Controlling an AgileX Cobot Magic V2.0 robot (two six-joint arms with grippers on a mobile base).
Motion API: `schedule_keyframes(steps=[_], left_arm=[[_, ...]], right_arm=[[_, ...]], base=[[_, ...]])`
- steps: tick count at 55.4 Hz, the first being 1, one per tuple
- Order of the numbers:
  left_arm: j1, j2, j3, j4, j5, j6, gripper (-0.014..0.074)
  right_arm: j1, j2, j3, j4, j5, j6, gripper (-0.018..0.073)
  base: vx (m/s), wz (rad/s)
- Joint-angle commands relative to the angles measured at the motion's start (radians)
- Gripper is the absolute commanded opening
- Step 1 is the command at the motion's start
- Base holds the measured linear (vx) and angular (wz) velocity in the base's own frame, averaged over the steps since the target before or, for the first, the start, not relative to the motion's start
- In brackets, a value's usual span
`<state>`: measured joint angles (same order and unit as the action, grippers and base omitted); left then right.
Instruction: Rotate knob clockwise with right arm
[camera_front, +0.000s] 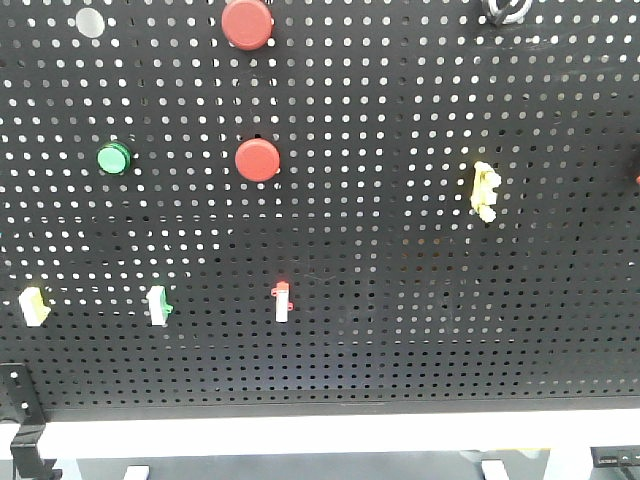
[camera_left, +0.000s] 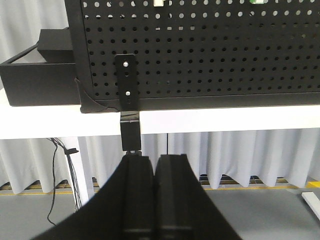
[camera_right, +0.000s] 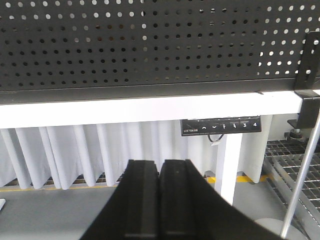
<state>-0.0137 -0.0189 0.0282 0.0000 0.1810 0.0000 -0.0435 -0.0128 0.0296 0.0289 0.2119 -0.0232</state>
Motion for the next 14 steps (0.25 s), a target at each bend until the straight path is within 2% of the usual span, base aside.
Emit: schedule_keyframes(steps=[1, 14], left_arm=[[-0.003, -0.009, 0.026, -0.007, -0.081, 0.000, -0.0006], [-0.003, -0.009, 0.026, -0.007, -0.081, 0.000, -0.0006]], right_arm=[[-0.006, -0.009, 0.014, 0.000, -0.078, -0.003, -0.0012], [-0.006, -0.009, 0.014, 0.000, -0.078, -0.003, -0.0012]], base=[[0.00, 0.00], [0.00, 0.00]])
